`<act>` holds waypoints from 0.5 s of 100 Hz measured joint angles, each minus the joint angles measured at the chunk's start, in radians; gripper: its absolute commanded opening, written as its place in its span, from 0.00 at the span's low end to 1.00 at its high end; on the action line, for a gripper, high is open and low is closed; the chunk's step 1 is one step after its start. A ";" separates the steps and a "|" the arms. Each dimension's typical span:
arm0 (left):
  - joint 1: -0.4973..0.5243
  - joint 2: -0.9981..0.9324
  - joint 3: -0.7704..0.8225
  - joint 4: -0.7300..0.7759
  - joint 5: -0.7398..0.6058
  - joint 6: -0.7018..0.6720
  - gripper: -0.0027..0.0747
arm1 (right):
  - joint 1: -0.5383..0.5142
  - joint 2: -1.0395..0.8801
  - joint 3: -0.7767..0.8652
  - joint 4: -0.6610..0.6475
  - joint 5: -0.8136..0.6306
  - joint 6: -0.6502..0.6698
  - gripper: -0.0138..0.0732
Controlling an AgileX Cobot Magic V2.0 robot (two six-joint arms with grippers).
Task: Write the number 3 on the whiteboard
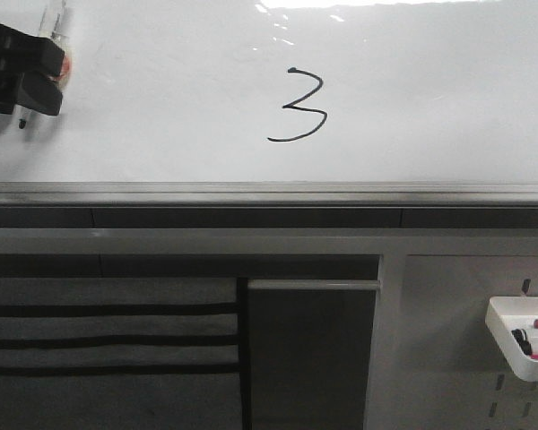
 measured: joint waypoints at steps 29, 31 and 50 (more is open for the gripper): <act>0.004 -0.277 0.000 0.198 0.271 -0.008 0.53 | 0.000 -0.154 0.021 -0.309 0.009 0.467 0.62; 0.006 -0.305 0.000 0.204 0.303 -0.015 0.53 | 0.000 -0.173 0.035 -0.321 -0.001 0.491 0.62; 0.099 -0.556 0.016 0.253 0.509 -0.140 0.51 | 0.000 -0.378 0.233 -0.353 -0.164 0.600 0.52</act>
